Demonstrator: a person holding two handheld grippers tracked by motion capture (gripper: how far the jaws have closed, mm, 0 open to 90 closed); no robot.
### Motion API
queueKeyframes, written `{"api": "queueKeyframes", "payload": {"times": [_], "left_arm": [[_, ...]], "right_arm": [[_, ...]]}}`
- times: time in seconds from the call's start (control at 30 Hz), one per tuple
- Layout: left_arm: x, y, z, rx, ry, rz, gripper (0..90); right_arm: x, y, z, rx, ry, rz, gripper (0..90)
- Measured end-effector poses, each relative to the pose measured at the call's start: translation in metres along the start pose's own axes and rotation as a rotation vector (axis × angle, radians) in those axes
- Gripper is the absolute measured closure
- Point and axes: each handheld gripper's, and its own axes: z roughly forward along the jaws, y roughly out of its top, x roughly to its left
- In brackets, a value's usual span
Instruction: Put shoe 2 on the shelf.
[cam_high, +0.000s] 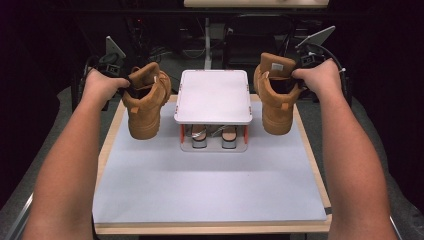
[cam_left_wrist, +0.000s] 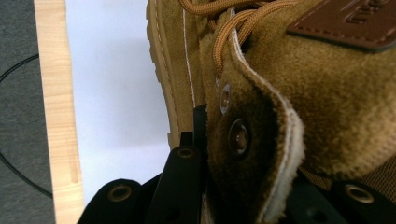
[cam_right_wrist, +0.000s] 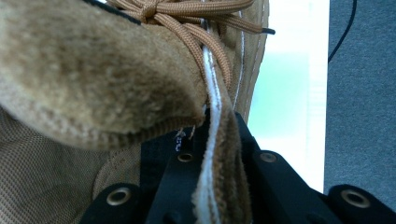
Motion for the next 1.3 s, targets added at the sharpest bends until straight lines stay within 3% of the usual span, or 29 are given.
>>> {"api": "queueKeyframes", "payload": {"times": [0.23,0.53,0.73,0.9,1.03,1.3], "left_arm": [[-0.002,0.011,0.0,-0.007,-0.024,-0.043,85.6],[-0.01,0.021,-0.004,-0.036,-0.032,-0.062,85.6],[-0.015,0.027,-0.001,-0.049,-0.021,-0.045,85.6],[-0.012,0.031,-0.003,-0.068,-0.03,-0.062,85.7],[-0.01,0.032,-0.001,-0.055,-0.033,-0.071,85.7],[-0.012,0.034,-0.007,-0.074,-0.04,-0.078,85.7]], "right_arm": [[0.005,0.007,0.006,0.006,-0.038,0.009,86.1],[0.004,0.014,0.014,-0.001,-0.02,0.03,86.1],[0.004,0.019,0.012,-0.01,-0.007,0.048,86.1],[0.005,0.021,0.013,-0.014,-0.009,0.046,86.1],[0.004,0.022,0.01,-0.018,0.002,0.046,86.1],[0.006,0.025,-0.004,-0.04,0.006,0.055,86.0]]}}
